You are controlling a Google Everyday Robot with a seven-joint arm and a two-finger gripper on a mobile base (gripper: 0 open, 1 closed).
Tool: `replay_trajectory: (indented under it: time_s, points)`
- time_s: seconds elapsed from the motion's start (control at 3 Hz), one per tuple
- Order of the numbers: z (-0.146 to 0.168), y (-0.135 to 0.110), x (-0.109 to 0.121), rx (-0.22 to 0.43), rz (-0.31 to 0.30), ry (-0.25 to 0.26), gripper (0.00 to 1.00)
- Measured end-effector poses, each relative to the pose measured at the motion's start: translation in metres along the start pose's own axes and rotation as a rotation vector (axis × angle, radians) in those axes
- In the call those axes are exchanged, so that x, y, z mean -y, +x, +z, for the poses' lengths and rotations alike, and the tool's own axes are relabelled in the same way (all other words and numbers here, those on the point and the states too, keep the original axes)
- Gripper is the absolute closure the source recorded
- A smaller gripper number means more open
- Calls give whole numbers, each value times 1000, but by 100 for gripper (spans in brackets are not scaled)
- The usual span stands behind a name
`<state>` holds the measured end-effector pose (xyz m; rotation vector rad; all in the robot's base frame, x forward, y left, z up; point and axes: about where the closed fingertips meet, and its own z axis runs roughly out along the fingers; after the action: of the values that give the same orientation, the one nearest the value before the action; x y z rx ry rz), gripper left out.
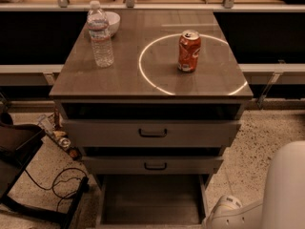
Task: Close bottom drawer
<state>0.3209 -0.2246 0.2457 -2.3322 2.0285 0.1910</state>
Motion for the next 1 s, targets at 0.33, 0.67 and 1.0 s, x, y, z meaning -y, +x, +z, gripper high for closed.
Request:
replay_trajectory:
  time_s: [0.33, 0.67, 1.0]
  points:
    - [24, -3, -6, 2, 4, -18, 100]
    - [47, -9, -9, 18, -1, -25, 100]
    - [68, -20, -6, 32, -13, -36, 100]
